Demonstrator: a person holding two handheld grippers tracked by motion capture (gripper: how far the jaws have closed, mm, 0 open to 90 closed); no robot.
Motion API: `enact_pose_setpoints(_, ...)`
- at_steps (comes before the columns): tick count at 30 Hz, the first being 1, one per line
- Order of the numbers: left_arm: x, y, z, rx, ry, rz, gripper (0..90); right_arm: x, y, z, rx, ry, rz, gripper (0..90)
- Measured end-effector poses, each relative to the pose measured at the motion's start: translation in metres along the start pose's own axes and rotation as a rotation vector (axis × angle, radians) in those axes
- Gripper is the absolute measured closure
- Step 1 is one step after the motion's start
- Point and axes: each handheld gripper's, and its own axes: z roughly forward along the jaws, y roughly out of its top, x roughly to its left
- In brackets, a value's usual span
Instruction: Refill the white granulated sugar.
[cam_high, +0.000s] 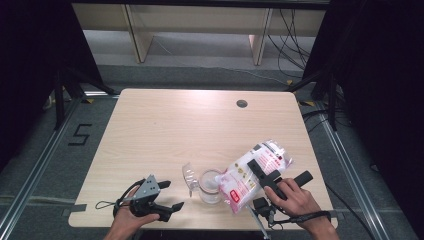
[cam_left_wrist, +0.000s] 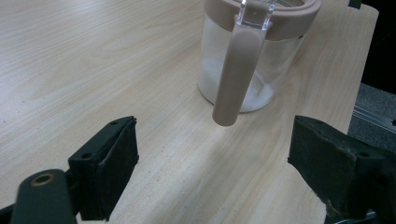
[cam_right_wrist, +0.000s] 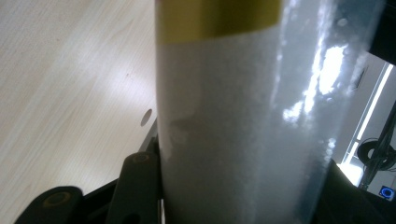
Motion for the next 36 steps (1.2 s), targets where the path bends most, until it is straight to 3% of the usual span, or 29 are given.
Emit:
enact_pose_setpoints(10, 0.0009, 0.0005, -0.0002, 0.004, 0.004, 0.021, 15.3, 0.001, 0.0003, -0.0004, 0.012, -0.006, -0.01, 58.8)
enact_pose_setpoints(11, -0.0005, -0.0002, 0.0001, 0.003, 0.007, -0.008, 15.3, 0.0007, 0.0005, -0.0002, 0.007, -0.007, -0.019, 58.8)
enact_pose_setpoints(12, -0.0001, -0.0001, -0.0003, 0.008, 0.007, -0.003, 15.3, 0.0002, 0.0013, 0.0002, 0.001, -0.01, -0.026, 58.9)
enact_pose_setpoints(14, 0.0003, 0.0001, -0.0001, 0.005, 0.005, 0.007, 15.3, 0.001, 0.0025, -0.0005, 0.008, -0.002, -0.004, 59.0)
enact_pose_setpoints(15, 0.0008, 0.0004, -0.0001, 0.005, 0.004, 0.018, 15.3, -0.0003, 0.0033, 0.0003, -0.001, -0.009, -0.026, 59.1)
enact_pose_setpoints(20, 0.0009, 0.0004, -0.0001, 0.006, 0.004, 0.02, 15.3, -0.0011, 0.0038, -0.0005, 0.005, -0.007, -0.027, 59.1)
enact_pose_setpoints(22, -0.0004, 0.0, 0.0, 0.003, 0.007, 0.0, 15.3, -0.0019, 0.0039, -0.0002, 0.0, -0.004, -0.047, 59.2)
enact_pose_setpoints(34, 0.0001, 0.0, -0.0001, 0.009, 0.008, 0.005, 15.3, -0.0017, 0.0045, -0.0017, 0.013, -0.011, -0.022, 59.5)
enact_pose_setpoints(36, 0.0013, 0.0001, -0.001, 0.027, 0.019, 0.02, 15.3, -0.0023, 0.0048, -0.0016, 0.011, 0.0, -0.023, 59.5)
